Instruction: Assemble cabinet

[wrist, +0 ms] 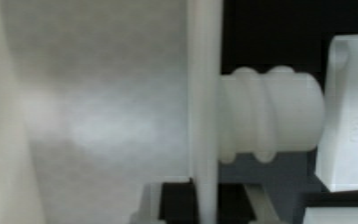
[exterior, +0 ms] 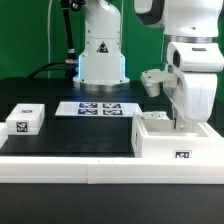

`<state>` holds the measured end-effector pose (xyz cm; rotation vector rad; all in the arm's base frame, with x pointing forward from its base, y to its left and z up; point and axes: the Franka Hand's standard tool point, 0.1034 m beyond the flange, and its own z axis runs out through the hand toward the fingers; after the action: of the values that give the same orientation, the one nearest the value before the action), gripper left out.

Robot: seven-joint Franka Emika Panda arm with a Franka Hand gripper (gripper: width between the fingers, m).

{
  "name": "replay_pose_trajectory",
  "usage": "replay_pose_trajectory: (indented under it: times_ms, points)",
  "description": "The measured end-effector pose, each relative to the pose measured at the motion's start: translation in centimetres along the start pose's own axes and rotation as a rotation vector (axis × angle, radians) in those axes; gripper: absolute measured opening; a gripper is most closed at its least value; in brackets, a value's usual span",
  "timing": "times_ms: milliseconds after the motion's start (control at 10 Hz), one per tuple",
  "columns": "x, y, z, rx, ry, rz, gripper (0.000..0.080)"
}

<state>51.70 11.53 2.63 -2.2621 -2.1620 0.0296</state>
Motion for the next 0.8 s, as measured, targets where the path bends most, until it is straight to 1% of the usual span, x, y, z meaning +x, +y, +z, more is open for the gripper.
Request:
replay_pose_trajectory:
  times_ms: [300, 400, 500, 700, 800]
  points:
    - [-0.08, -0.03, 0.04, 0.001, 0.0, 0.003, 0.0042]
    - [-0.1, -0.02, 0.04, 0.001, 0.0, 0.004, 0.0239]
    - [-0.12, -0.02, 0.04, 0.001, 0.0, 0.004, 0.0239]
    - [-0.17, -0.01, 0.04, 0.001, 0.0, 0.005, 0.0595]
    - [-0.18, -0.01, 0.04, 0.001, 0.0, 0.005, 0.0723]
